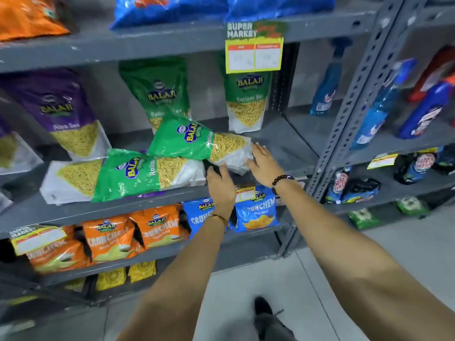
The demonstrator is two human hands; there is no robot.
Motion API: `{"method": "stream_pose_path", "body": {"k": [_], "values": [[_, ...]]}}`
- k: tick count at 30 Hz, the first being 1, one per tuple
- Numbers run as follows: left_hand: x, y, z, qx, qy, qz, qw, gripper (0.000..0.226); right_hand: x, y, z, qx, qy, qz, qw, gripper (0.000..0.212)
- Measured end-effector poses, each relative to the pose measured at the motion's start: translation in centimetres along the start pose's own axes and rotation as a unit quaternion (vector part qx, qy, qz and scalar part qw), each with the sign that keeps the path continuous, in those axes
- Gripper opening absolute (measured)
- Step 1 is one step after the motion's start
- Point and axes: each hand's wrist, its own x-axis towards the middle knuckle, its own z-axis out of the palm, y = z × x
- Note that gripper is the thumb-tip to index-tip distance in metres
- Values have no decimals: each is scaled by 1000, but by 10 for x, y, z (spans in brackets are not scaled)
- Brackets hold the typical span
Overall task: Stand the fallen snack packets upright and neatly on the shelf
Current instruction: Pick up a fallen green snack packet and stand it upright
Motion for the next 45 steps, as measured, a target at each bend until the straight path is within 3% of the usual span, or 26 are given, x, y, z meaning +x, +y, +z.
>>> {"method": "stream_pose_path", "body": {"k": [2, 4, 10, 16, 21, 24, 30, 32, 39, 45], "values": [[20, 4, 20, -82, 38, -84, 992, 64, 25, 9, -5, 33, -19, 9, 999, 59], [38, 6, 35, -205, 58, -166, 963, 69, 50, 17, -8, 75, -37, 25, 996, 64], [68, 2, 68, -430, 84, -101, 893, 62, 114, 22, -11, 222, -88, 62, 969, 71], [78, 3, 80, -441, 156, -79, 880, 61, 150, 22, -9, 272, -164, 85, 944, 63], [82, 5, 79, -431, 176, -68, 883, 48, 148, 27, -8, 287, -138, 110, 942, 63], [74, 4, 73, -425, 146, -63, 891, 61, 138, 36, -10, 309, -129, 93, 938, 53], [49, 7, 44, -363, 31, -61, 929, 56, 100, 51, -18, 398, -149, 115, 898, 75], [38, 7, 35, -373, -12, -50, 926, 44, 81, 51, -15, 456, -163, 121, 867, 74], [6, 9, -2, -379, -124, -57, 915, 68, 18, 38, -17, 600, -178, 136, 768, 59], [-21, 10, -18, -358, -190, -35, 914, 70, -22, 49, -29, 666, -161, 72, 725, 51]]}}
